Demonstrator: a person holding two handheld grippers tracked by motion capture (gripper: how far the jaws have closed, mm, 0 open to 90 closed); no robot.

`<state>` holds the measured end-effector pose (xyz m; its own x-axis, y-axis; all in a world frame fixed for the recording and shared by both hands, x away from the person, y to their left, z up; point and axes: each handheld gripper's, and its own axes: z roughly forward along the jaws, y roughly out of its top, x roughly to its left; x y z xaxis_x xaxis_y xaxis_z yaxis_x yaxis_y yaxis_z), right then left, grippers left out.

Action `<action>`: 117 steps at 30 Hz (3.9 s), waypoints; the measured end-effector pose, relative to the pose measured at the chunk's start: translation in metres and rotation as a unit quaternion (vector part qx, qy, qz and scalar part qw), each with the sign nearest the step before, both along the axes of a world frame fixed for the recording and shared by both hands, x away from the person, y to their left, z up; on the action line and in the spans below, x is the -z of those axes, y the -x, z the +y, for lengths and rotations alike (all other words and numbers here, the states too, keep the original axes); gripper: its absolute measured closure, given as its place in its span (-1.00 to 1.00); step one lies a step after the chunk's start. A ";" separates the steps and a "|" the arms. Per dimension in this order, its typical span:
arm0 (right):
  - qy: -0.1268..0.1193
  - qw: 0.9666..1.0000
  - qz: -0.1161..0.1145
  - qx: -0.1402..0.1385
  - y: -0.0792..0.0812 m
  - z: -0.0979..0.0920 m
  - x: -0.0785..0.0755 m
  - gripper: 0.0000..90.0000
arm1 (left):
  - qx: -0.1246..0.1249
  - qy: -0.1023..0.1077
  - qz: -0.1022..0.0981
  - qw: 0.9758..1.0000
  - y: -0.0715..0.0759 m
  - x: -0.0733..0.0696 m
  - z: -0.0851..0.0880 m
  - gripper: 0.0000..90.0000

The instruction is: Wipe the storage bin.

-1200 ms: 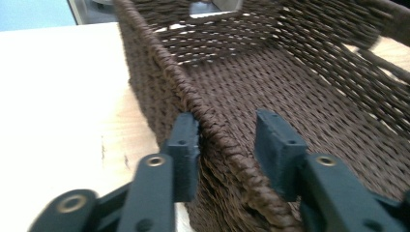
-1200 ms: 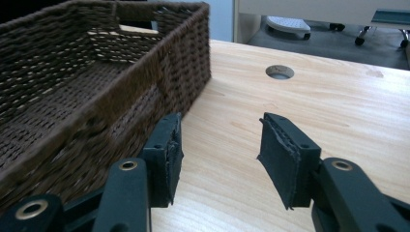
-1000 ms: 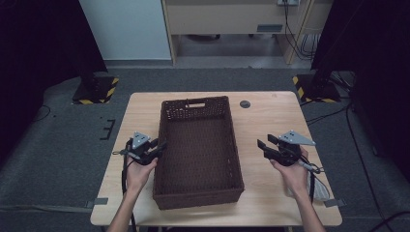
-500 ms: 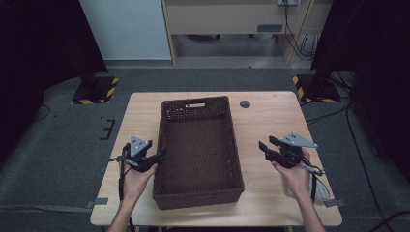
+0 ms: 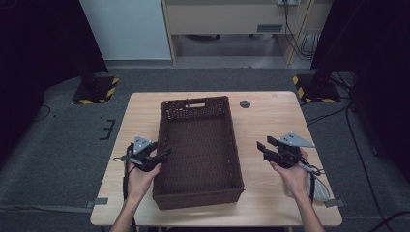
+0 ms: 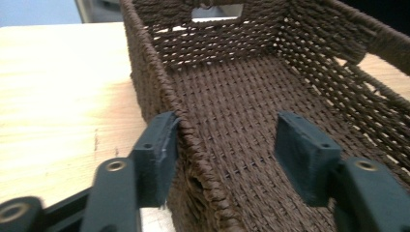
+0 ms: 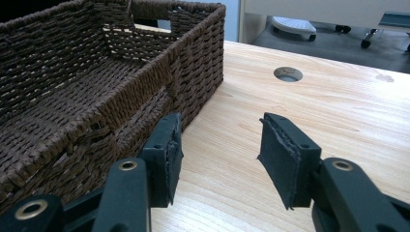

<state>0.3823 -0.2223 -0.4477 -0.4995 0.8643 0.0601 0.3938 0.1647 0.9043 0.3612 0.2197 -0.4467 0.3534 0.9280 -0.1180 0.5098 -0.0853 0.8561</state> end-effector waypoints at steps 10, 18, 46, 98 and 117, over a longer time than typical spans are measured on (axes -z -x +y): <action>0.006 1.000 -0.002 -0.008 -0.001 0.007 -0.001 0.12 | -0.002 -0.019 -0.014 1.000 -0.012 0.003 0.008 0.37; 0.004 1.000 -0.001 -0.007 -0.002 0.007 -0.002 0.12 | 0.032 -0.027 -0.018 0.999 -0.015 0.008 0.017 0.33; -0.010 1.000 -0.015 0.019 -0.029 0.010 -0.010 0.11 | 0.068 0.003 -0.015 0.998 -0.022 0.010 0.031 0.62; -0.003 0.996 0.017 0.089 -0.081 -0.008 0.019 0.13 | 0.100 -0.011 -0.022 0.995 0.003 0.001 0.014 0.01; 0.038 0.993 0.043 0.100 -0.054 -0.011 0.009 0.10 | 0.070 -0.023 -0.026 0.997 -0.026 -0.006 0.016 -0.14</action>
